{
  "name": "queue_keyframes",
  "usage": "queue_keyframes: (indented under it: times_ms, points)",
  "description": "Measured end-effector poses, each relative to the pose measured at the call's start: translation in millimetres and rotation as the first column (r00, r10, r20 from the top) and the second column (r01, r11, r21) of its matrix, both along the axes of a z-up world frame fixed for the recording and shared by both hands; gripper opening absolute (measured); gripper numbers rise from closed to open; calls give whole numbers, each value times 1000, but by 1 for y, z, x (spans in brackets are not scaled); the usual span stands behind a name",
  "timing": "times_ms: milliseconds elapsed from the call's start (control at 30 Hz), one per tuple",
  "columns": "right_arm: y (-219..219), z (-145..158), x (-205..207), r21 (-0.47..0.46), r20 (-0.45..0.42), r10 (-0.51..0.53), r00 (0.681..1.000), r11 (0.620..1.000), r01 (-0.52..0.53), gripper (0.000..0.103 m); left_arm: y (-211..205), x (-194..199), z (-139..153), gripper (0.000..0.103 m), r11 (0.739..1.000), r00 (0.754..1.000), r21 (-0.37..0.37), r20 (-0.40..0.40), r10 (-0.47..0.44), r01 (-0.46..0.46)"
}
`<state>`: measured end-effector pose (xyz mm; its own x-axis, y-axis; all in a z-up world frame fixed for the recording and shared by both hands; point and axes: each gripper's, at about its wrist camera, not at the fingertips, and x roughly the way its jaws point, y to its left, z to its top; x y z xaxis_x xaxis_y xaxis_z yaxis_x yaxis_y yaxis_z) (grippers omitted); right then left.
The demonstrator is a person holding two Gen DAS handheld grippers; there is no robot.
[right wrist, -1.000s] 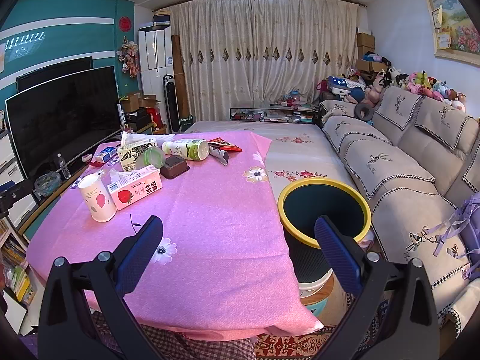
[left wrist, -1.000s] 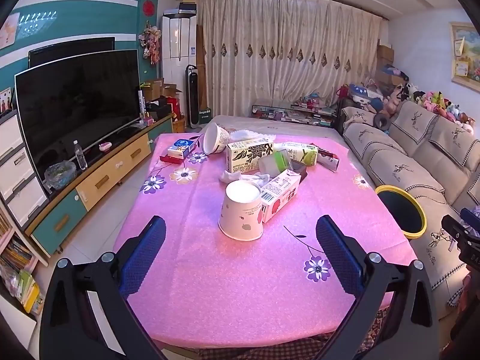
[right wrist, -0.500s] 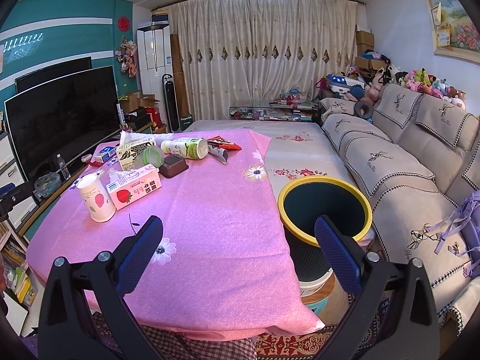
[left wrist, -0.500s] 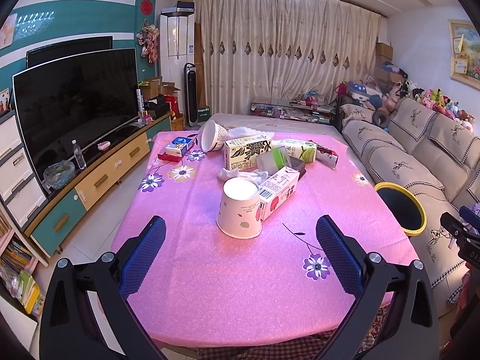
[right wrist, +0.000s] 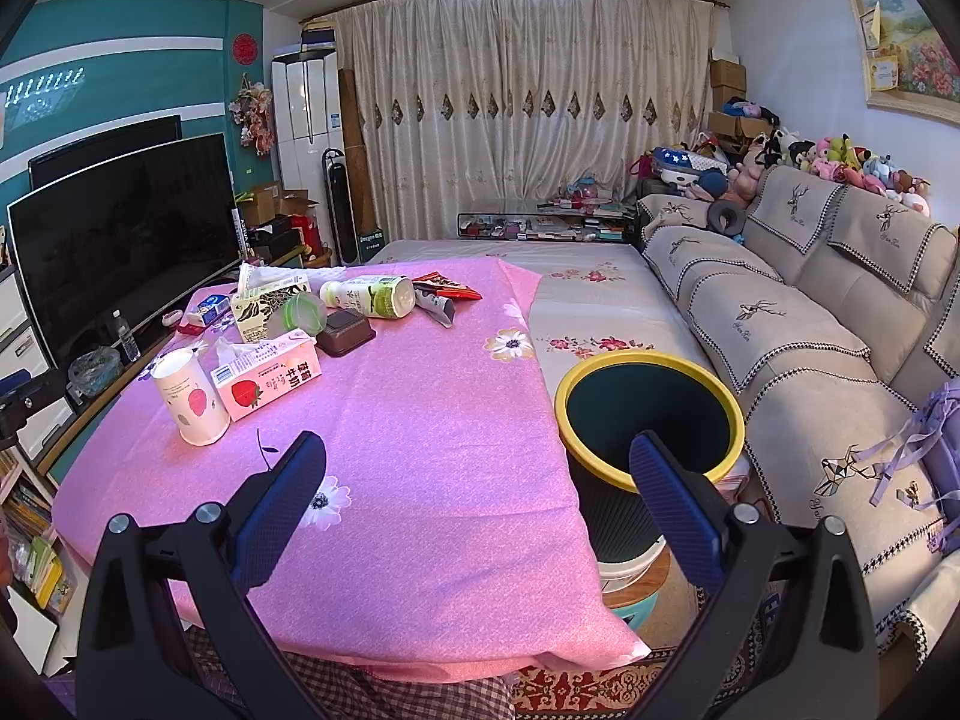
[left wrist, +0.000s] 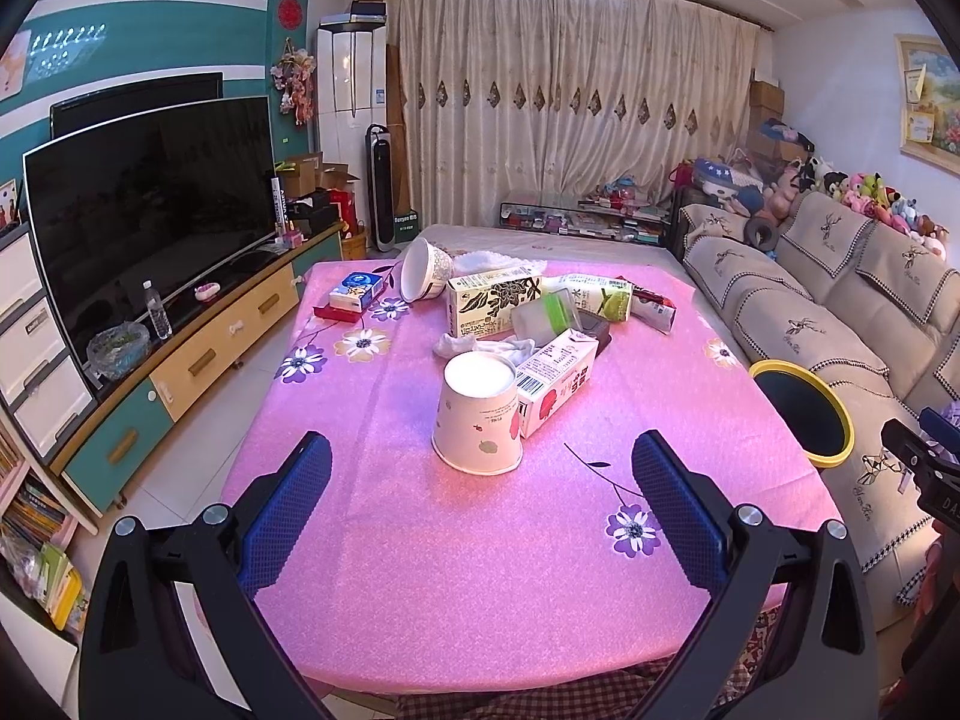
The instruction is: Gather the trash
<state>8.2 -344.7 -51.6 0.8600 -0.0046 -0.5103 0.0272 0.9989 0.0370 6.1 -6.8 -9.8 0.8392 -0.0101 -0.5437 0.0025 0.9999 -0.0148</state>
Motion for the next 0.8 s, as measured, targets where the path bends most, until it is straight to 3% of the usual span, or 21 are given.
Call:
queue_keyframes:
  times_ms: [800]
  points:
    - [0, -3, 1, 4, -3, -2, 1000, 1000, 2, 97, 1, 0, -1, 99, 1000, 1000, 2, -9, -3, 3]
